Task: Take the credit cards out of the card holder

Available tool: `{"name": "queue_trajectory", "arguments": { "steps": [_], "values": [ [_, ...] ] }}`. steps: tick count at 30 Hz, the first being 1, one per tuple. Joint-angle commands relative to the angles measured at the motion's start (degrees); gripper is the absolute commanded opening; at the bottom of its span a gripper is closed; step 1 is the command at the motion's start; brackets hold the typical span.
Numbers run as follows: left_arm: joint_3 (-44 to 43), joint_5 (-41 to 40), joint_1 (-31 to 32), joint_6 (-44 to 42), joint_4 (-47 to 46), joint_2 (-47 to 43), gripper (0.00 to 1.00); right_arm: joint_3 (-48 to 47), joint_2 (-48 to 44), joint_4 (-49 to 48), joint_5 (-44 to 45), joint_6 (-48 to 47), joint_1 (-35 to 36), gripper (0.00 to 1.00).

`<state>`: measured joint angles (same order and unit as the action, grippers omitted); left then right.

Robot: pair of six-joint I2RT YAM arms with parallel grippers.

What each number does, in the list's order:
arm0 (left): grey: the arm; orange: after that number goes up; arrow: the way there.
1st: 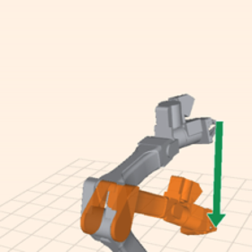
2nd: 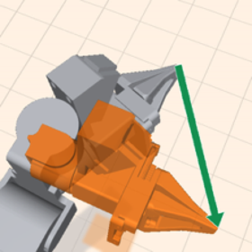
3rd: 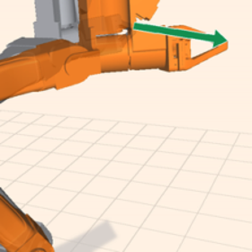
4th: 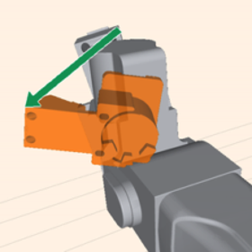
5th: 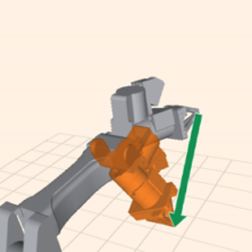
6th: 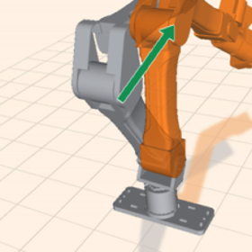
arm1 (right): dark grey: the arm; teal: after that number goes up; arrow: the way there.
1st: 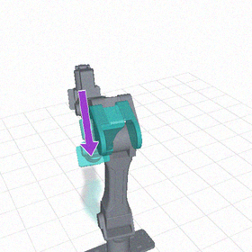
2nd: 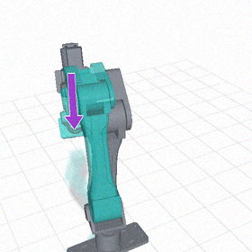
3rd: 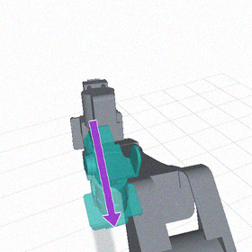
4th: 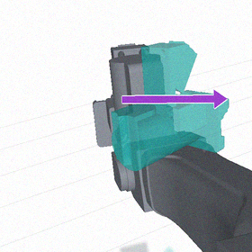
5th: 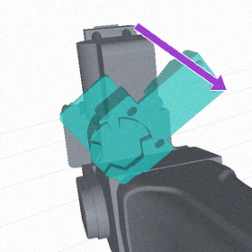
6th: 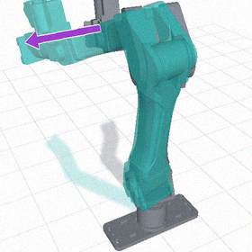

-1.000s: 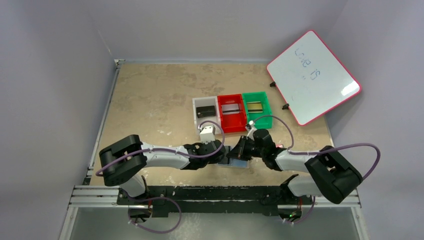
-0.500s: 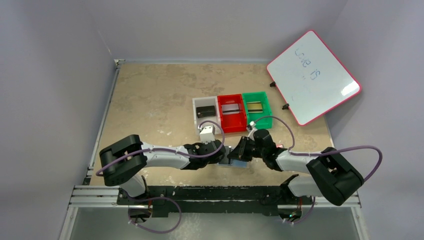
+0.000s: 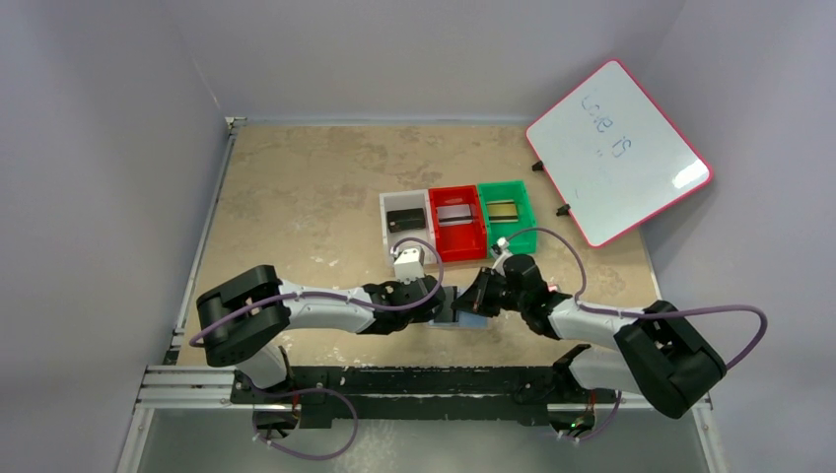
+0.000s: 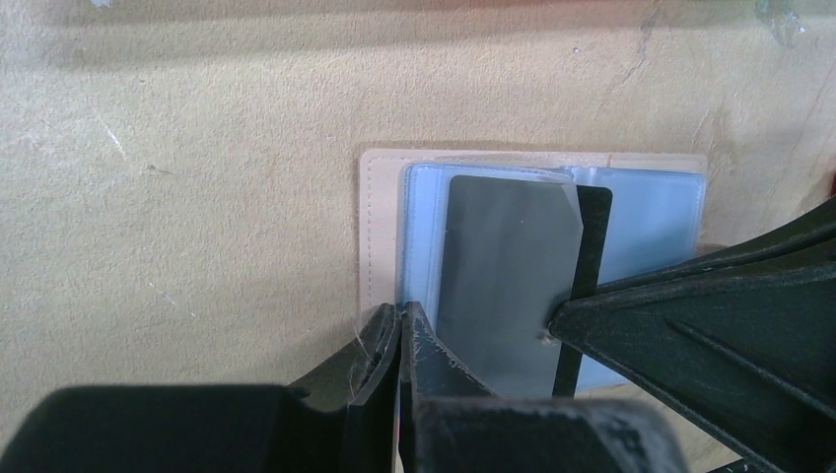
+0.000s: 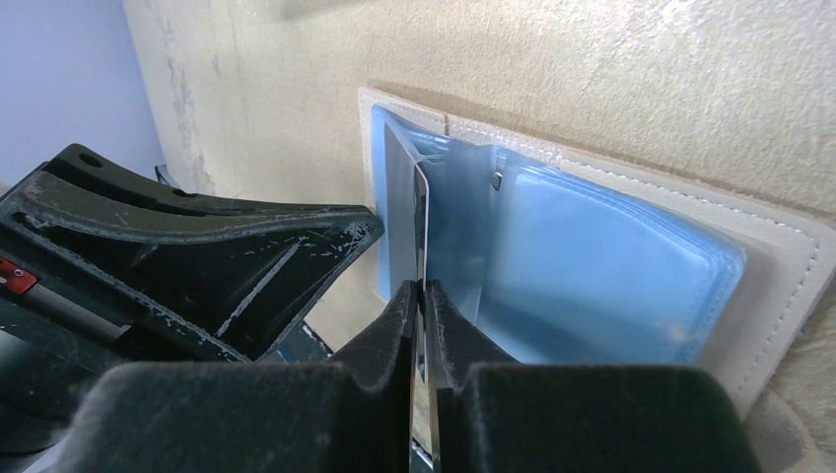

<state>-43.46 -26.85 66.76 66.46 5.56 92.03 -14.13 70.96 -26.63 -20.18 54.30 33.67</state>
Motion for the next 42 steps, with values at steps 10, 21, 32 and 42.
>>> {"name": "queue_trajectory", "arguments": {
  "steps": [10,21,32,42],
  "values": [
    [-0.6,-0.7,0.0,-1.0,1.3,-1.8,0.13,0.9,2.8,-3.2,-0.6,-0.5,-1.0,0.09],
    [-3.5,1.4,0.0,-4.1,-4.8,-4.9,0.31,0.8,6.6,-4.8,0.4,-0.9,-1.0,0.08],
    [-1.5,2.5,0.1,1.2,-3.9,2.9,0.17,1.0,5.3,-3.8,1.2,-0.9,-1.0,0.09],
    [-0.6,-0.2,0.7,1.4,0.7,2.4,0.13,1.3,4.8,-6.2,-1.2,-0.1,-1.2,0.18]
  ]
}}
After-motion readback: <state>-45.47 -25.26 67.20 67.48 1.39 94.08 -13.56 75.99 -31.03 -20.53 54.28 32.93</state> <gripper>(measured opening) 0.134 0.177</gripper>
